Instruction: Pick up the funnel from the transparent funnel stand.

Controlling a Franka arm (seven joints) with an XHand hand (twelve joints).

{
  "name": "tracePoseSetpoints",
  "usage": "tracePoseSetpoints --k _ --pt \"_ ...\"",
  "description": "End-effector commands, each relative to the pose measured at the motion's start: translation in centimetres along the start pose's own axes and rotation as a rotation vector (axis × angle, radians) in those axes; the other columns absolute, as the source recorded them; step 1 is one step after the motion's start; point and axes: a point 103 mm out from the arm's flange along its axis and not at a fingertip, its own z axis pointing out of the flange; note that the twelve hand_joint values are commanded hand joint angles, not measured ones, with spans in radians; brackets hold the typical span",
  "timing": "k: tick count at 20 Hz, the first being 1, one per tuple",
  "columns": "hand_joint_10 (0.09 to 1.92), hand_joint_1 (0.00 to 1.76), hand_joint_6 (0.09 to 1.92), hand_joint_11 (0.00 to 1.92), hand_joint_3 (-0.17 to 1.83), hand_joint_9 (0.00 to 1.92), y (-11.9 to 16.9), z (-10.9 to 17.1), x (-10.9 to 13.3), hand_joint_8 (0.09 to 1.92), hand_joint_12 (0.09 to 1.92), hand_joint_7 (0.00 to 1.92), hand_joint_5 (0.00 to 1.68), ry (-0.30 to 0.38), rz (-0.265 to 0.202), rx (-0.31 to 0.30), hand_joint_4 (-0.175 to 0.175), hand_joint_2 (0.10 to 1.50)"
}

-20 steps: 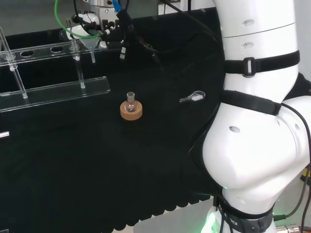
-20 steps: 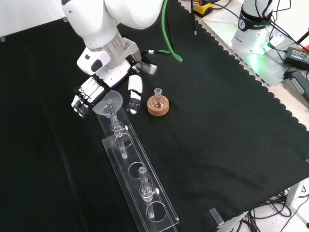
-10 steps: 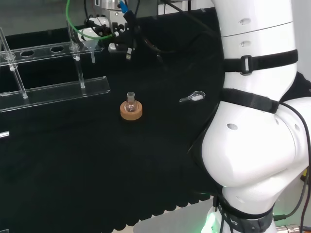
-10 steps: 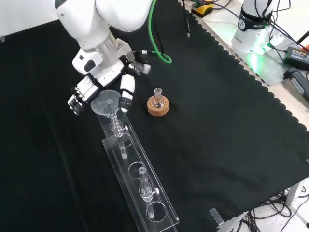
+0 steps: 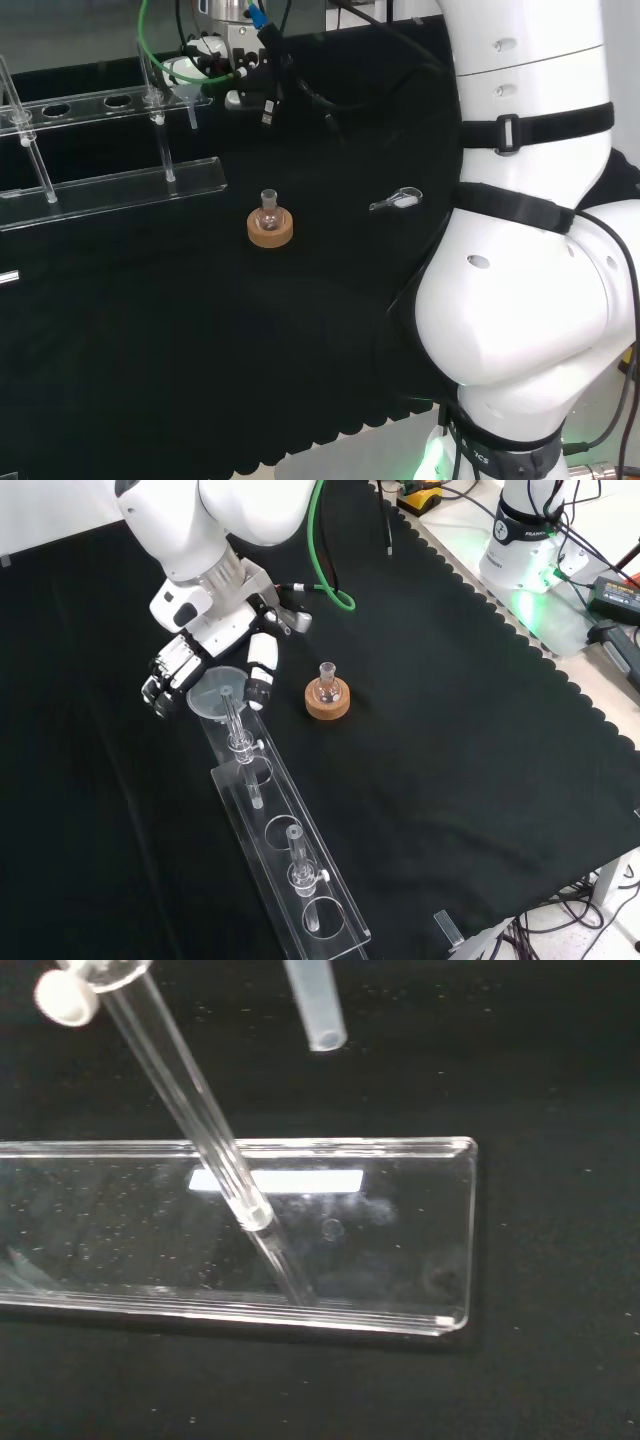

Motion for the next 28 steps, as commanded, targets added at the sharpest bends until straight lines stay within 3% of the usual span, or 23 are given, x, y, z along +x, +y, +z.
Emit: tracePoseSetpoints --k 1,2,6,7,9,14,15,18,19,22,24,26,28 --pt "0.30 0.06 0.09 0.00 0.04 0.01 0.0 0.1 -0.8 0.09 1.48 0.00 0.18 -0.039 -0.011 -0.009 0.018 0.90" --pt "0.32 0.06 0.09 0.00 0.04 0.00 0.3 0.5 1.5 0.09 1.47 0.00 0.18 -0.051 -0.005 -0.008 0.017 0.90" --pt "0.33 0.06 0.09 0.00 0.04 0.00 0.4 0.5 5.2 0.09 1.46 0.00 0.19 -0.073 0.001 -0.011 0.014 0.91" --pt "0.33 0.06 0.09 0.00 0.04 0.00 0.0 -0.1 2.4 0.09 1.46 0.00 0.19 -0.040 -0.004 -0.016 0.014 0.91" --pt "0.33 0.06 0.09 0.00 0.04 0.00 -0.3 -0.6 1.2 0.09 1.45 0.00 0.19 -0.044 -0.005 -0.023 0.013 0.91" --pt "0.35 0.05 0.09 0.00 0.04 0.00 0.2 0.3 4.4 0.09 1.47 0.00 0.17 -0.066 0.000 -0.013 0.011 0.91" --pt "0.40 0.05 0.09 0.00 0.04 0.00 0.2 0.4 4.7 0.09 1.52 0.00 0.16 -0.060 0.002 -0.015 0.012 0.91" --pt "0.86 0.04 0.09 0.27 0.04 0.11 0.4 1.3 4.5 0.09 1.53 0.06 0.31 0.000 -0.042 -0.063 0.017 0.92" --pt "0.93 0.04 0.09 0.37 0.03 0.19 0.4 1.5 4.3 0.15 1.50 0.07 0.37 0.024 -0.061 -0.080 0.015 0.92" --pt "1.02 0.05 0.09 0.63 0.04 0.41 0.3 1.8 3.4 0.74 1.37 0.01 0.53 0.086 -0.103 -0.122 -0.011 0.93" --pt "1.03 0.08 0.10 0.91 0.05 0.62 0.1 1.5 2.6 1.00 1.24 0.09 0.64 0.117 -0.126 -0.151 -0.091 0.95" --pt "1.03 0.11 0.15 1.16 0.06 0.80 0.0 1.3 2.2 1.14 1.09 0.16 0.70 0.133 -0.140 -0.168 -0.152 0.98" --pt "1.04 0.13 0.24 1.34 0.08 0.92 -0.2 1.1 1.8 1.19 1.01 0.22 0.70 0.143 -0.150 -0.175 -0.170 1.00"
